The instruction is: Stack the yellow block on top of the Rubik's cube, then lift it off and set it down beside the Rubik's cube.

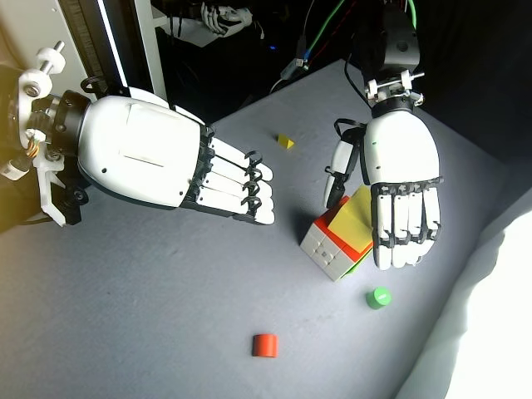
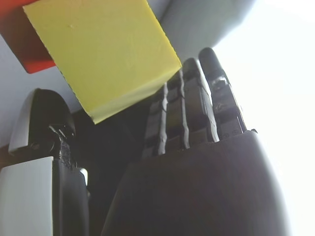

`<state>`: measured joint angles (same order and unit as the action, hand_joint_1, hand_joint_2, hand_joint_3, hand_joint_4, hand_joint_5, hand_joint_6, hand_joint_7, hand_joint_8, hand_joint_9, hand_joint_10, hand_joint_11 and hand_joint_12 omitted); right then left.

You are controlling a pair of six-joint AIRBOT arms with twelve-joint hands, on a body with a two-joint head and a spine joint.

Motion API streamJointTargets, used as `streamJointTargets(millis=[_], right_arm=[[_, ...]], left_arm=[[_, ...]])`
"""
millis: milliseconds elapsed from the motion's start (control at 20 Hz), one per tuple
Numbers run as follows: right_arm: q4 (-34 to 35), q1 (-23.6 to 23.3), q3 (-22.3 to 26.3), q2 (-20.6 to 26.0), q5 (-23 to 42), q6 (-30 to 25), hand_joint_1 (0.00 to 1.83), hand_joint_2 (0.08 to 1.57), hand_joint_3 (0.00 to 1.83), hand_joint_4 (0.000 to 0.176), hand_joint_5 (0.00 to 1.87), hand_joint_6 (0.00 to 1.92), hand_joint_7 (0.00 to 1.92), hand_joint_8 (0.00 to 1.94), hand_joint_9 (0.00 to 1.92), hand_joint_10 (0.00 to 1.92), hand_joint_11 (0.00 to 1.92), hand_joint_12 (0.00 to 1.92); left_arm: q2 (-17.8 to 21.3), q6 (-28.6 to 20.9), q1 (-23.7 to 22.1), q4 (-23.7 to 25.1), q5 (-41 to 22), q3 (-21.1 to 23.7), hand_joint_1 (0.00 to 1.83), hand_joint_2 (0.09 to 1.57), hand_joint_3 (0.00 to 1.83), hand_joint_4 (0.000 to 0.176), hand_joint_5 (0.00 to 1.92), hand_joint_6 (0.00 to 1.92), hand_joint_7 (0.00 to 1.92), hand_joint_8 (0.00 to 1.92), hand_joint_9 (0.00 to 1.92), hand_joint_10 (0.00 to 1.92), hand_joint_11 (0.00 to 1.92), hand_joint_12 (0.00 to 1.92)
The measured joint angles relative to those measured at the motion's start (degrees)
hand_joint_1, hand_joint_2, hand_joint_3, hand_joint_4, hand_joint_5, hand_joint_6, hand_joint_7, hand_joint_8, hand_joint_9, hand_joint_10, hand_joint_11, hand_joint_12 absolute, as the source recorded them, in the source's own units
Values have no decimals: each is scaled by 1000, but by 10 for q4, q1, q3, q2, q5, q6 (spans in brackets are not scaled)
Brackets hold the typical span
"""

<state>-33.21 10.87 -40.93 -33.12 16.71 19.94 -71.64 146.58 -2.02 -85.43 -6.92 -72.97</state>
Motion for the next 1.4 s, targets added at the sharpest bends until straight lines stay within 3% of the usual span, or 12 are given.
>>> streamJointTargets(millis=[200, 350, 400, 500, 750, 800, 1000, 1300, 1400], right_arm=[[21, 0, 0, 0, -15, -3, 0, 1284, 0, 0, 150, 5, 154, 5, 110, 6, 0, 177], [159, 0, -1, 0, -16, 87, 0, 1287, 0, 0, 163, 6, 168, 6, 124, 9, 0, 238], [181, 0, -2, 0, -13, 116, 0, 1283, 0, 0, 150, 2, 155, 3, 113, 3, 0, 197], [203, 2, -10, -9, -7, 137, 0, 1284, 0, 0, 147, 0, 158, 2, 117, 3, 0, 207], [275, 8, -81, -60, -7, 140, 0, 1281, 0, 0, 121, 0, 137, 0, 112, 0, 0, 189], [280, 8, -96, -68, -6, 140, 0, 1279, 0, 0, 90, 0, 103, 0, 74, 0, 0, 111], [279, -8, -137, -119, -6, 140, 8, 1243, 0, 0, 36, 0, 38, 0, 11, 0, 0, 1], [330, -24, -195, -192, -11, 140, 364, 994, 0, 0, 0, 0, 0, 0, 0, 0, 0, 0], [333, -39, -207, -214, -27, 140, 385, 980, 0, 0, 0, 0, 0, 0, 0, 0, 0, 0]], left_arm=[[0, 0, 0, 0, 0, 0, 480, 1087, 0, 0, 51, 0, 72, 0, 114, 0, 0, 486], [8, 0, 0, -2, -4, 7, 437, 1034, 0, 0, 29, 6, 44, 10, 62, 6, 0, 359], [12, 0, 0, -4, -4, 10, 432, 1009, 0, 0, 55, 8, 72, 11, 85, 9, 0, 430], [19, 0, 0, -5, -7, 10, 406, 991, 0, 0, 33, 0, 53, 1, 64, 0, 0, 372], [44, 0, -1, -10, -16, 22, 292, 898, 0, 0, 53, 5, 47, 3, 50, 2, 0, 331], [48, 1, -1, -10, -20, 22, 251, 861, 0, 0, 41, 1, 33, 1, 44, 0, 0, 346], [62, 2, -1, -11, -21, 25, 206, 790, 0, 0, 0, 0, 0, 0, 0, 0, 0, 15], [98, 2, 3, -21, -35, 32, 198, 725, 0, 0, 0, 0, 0, 0, 0, 0, 0, 0], [109, 2, 10, -26, -38, 40, 197, 723, 0, 0, 0, 0, 0, 0, 0, 0, 0, 0]])
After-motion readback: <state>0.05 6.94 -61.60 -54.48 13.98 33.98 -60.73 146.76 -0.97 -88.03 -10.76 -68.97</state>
